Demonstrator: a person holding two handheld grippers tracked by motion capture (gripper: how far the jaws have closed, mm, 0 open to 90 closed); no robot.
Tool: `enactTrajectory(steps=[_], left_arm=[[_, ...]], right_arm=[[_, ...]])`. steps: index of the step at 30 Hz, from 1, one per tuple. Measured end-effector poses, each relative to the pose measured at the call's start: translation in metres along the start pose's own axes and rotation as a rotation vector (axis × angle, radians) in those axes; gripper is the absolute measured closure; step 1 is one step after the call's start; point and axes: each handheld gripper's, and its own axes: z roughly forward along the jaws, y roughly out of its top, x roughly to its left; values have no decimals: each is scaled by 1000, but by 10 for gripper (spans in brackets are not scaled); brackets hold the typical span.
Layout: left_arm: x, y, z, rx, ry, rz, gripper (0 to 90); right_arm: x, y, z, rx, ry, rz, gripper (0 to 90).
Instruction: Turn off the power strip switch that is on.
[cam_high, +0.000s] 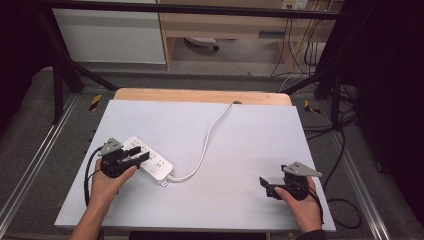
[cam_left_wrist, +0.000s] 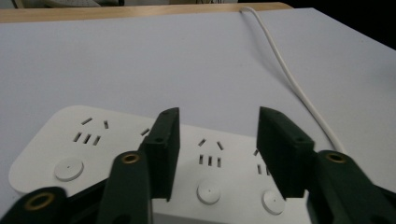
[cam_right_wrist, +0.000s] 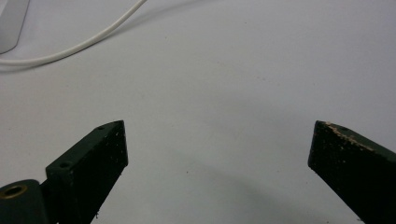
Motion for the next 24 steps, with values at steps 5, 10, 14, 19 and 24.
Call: enactTrajectory(steps=[5, 10, 14, 19, 24], left_arm=[[-2, 3, -1, -47, -18, -17, 369], [-9, 7, -2, -54, 3, 4, 195], [-14, 11, -1, -49, 16, 30, 78], [-14, 14, -5, -60, 31, 26, 66], [-14, 18, -13, -75, 49, 16, 66]], right_arm=[[0, 0, 1, 0, -1, -4, 56], [0, 0, 1, 0, 0, -4, 55], [0, 0, 1, 2, 0, -6, 53], [0, 0, 1, 2, 2, -3, 48], [-2, 0, 1, 2, 2, 2, 40]])
